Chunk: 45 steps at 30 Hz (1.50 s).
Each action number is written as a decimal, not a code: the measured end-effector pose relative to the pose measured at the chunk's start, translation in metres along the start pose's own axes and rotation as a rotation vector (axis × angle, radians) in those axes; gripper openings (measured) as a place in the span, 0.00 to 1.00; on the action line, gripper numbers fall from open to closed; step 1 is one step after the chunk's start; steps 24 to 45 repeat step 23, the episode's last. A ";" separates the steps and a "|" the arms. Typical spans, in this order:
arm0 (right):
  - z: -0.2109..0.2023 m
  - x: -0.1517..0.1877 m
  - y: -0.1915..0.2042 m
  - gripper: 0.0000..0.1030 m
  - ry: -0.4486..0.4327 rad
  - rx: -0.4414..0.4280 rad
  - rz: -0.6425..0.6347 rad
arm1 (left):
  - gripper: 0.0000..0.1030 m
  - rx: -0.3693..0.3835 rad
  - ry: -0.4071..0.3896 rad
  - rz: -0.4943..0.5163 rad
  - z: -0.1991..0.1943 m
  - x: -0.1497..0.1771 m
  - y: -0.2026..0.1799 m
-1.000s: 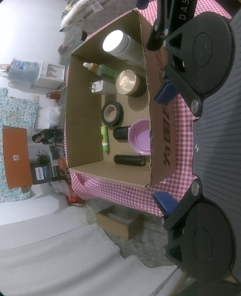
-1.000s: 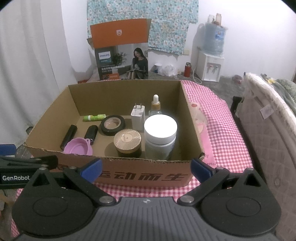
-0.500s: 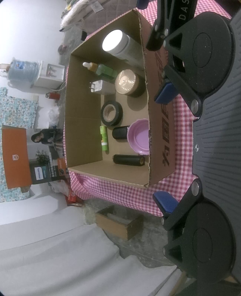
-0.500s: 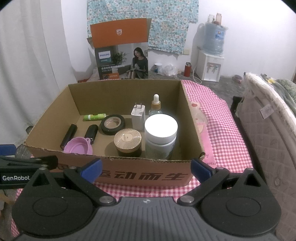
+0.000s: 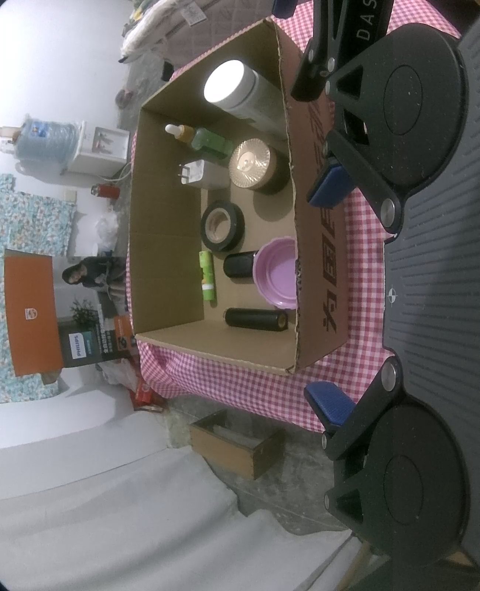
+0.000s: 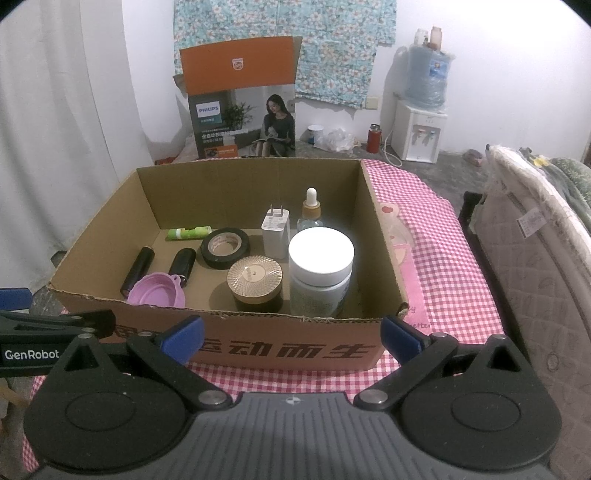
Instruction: Organize rigid objects
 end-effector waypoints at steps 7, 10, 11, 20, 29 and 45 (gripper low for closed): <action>0.000 0.000 0.000 1.00 0.000 0.000 0.000 | 0.98 -0.001 0.003 -0.008 -0.001 0.002 0.000; 0.000 0.001 0.000 1.00 0.000 0.000 0.001 | 0.98 -0.003 0.003 -0.009 -0.001 0.002 0.000; 0.000 0.001 0.000 1.00 0.001 0.000 0.000 | 0.98 -0.002 0.003 -0.009 -0.001 0.002 0.000; 0.000 0.000 0.001 1.00 0.000 0.001 -0.001 | 0.98 -0.003 0.002 -0.009 -0.002 0.002 0.000; 0.000 0.000 0.001 1.00 0.000 0.000 -0.002 | 0.98 -0.006 0.001 -0.009 -0.003 0.002 0.000; 0.000 0.000 0.001 1.00 0.000 0.000 -0.002 | 0.98 -0.006 0.001 -0.009 -0.003 0.002 0.000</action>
Point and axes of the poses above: each gripper's, at about its wrist camera, not at the fingertips, and z roughly the way its jaws point, y to its left, x to its underside, the point moved 3 cm from there along z, roughly the way its jaws point, and after that the axes turned 1 degree about -x, right-handed, at the moved point
